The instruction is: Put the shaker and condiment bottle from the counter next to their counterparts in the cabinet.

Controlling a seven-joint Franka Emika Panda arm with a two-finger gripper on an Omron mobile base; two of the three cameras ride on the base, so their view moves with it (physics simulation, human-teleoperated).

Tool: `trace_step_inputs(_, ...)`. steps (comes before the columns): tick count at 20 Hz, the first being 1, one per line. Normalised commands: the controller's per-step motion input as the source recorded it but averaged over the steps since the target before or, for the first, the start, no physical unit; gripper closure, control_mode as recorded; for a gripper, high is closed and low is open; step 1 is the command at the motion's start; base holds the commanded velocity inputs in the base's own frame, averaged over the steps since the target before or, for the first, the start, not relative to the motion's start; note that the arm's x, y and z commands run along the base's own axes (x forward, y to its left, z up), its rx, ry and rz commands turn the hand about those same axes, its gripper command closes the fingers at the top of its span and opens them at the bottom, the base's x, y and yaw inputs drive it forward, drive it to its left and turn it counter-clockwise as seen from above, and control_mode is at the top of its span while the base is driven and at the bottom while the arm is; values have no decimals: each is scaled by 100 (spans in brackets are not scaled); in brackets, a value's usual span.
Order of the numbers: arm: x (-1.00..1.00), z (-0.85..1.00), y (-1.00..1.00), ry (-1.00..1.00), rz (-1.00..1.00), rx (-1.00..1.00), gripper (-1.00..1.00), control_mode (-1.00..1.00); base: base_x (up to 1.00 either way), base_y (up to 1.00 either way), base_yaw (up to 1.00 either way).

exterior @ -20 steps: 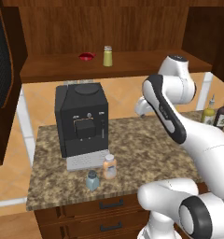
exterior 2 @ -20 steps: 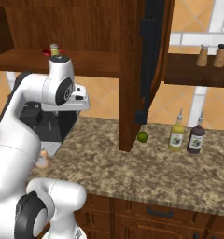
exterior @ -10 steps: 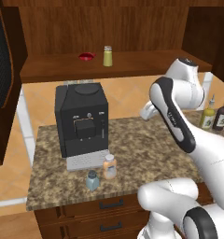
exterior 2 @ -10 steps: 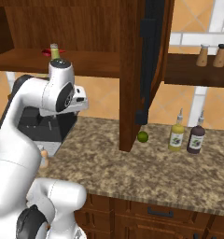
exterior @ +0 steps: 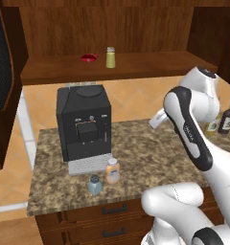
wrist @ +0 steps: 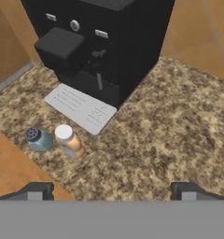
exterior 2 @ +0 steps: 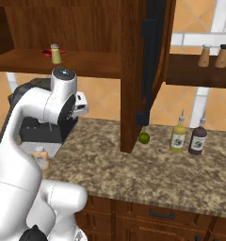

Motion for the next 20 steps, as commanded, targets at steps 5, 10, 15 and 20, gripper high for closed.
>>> trace_step_inputs(5,-10,-11,0,-14,7,11,-100,-100,0,0,0)
trace_step_inputs(10,-16,-14,1,-15,17,2,-100,-100,0,0,0)
trace_step_inputs(15,-24,-6,4,-7,21,0,-100,-100,0,0,0)
trace_step_inputs(20,-6,-4,9,-1,31,0,-100,-100,0,0,0)
